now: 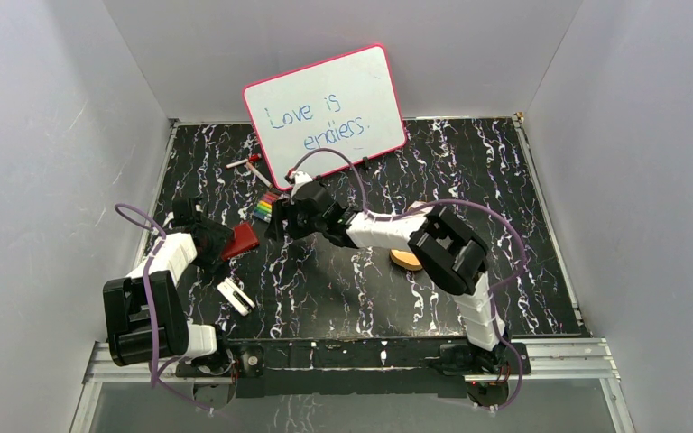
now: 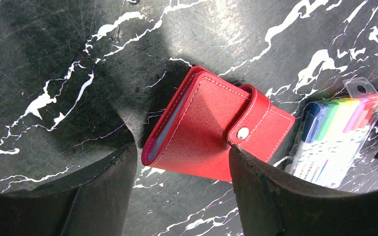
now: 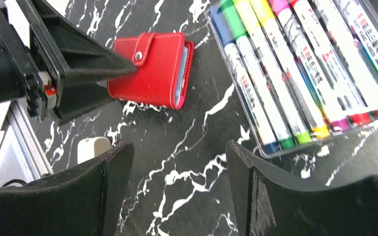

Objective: Put the credit cards into the card holder
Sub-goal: Pick up the card holder from the center of the board.

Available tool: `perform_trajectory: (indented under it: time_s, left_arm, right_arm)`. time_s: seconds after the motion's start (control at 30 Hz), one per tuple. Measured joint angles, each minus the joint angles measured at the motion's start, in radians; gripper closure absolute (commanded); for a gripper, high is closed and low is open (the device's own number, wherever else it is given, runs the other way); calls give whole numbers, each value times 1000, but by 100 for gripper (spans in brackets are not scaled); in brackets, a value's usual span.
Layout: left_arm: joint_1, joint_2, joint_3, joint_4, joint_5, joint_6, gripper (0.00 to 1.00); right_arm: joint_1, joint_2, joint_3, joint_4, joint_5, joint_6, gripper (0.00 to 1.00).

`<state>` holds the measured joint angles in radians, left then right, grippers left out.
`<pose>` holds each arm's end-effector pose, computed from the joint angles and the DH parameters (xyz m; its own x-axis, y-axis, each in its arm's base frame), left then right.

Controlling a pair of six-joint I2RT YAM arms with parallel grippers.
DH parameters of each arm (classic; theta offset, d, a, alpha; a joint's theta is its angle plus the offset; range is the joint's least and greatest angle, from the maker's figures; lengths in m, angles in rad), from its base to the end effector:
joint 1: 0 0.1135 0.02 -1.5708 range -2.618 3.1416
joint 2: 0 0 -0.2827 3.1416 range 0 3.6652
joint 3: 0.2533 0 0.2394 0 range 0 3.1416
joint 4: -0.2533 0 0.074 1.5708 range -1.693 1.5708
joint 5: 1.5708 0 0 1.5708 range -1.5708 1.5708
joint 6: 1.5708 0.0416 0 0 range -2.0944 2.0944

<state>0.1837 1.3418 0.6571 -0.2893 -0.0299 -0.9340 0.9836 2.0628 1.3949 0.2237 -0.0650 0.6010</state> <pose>0.2340 0.0447 0.1931 -0.3235 -0.8775 -0.3541 -0.7722 0.4611 -0.4371 0.2620 0.3986 0.2166 -0.6845 -0.0100 -0.7289 -0.5773 0.6180 0.5336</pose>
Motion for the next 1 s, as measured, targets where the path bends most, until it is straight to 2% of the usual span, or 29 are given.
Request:
perform_trajectory:
  time_s: [0.43,1.0]
  left_arm:
    - [0,-2,-2,0,-1,0,34]
    - [0,-27,-10,-48,-27,10,35]
  right_arm:
    - [0,169,182,13,-68,33,28]
    - [0,315,349,-22,-121,76,41]
